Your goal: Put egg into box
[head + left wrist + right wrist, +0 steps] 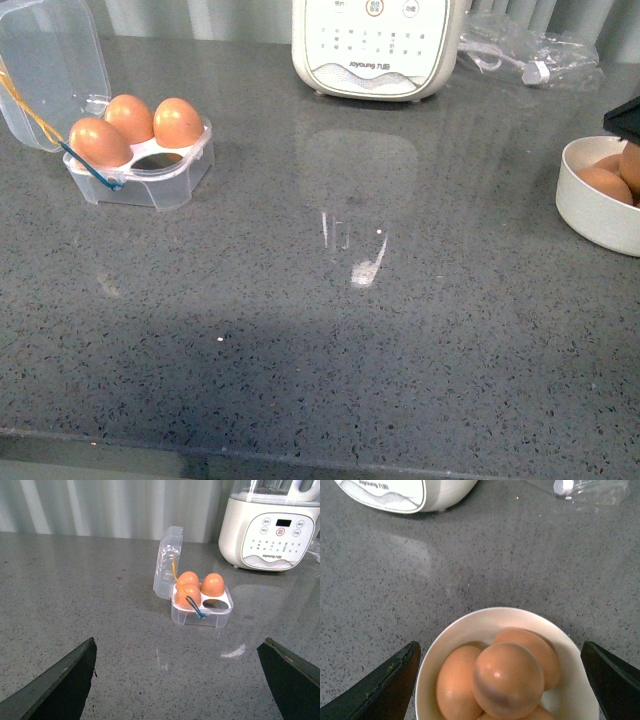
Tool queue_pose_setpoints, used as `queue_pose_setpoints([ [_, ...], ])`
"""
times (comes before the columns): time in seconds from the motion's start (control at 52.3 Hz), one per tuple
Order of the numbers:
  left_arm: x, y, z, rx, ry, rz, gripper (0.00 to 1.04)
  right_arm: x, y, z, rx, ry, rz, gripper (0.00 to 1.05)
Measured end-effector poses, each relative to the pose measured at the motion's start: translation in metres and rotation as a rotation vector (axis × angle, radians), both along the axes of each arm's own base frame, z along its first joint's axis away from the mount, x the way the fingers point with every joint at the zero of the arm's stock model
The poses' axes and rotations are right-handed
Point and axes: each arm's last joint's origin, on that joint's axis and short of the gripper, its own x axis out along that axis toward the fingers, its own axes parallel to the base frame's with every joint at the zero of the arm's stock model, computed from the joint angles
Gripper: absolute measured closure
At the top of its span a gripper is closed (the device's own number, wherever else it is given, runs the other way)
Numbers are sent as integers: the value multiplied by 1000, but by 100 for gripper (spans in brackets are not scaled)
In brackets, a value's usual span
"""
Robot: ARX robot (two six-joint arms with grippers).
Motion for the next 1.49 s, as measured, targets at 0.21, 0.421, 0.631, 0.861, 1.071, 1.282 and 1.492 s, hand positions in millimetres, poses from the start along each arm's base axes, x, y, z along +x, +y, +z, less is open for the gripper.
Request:
queue_pose_setpoints([
  [0.21, 0, 0, 0, 0, 0, 0, 7, -1, 1, -20, -12, 48, 3, 7],
  [0.421, 0, 0, 0, 0, 0, 0, 7, -2, -1, -24, -12, 57, -2, 7],
  [0.631, 0, 0, 0, 0, 0, 0, 7, -3, -5, -25, -15, 58, -11, 13],
  [0.861, 0, 0, 0, 0, 0, 0, 7, -4, -6, -26, -19, 56, -13, 44],
  [1.071, 0, 0, 0, 0, 0, 0, 7, -5, -5, -27, -16, 53, -6, 64],
  [1.282, 0, 0, 0, 0, 0, 0, 7, -6, -3, -20, -16, 26, 1, 65],
  [1.492, 0, 0, 0, 0, 0, 0, 7, -10, 0, -7, -21, -21, 2, 65],
])
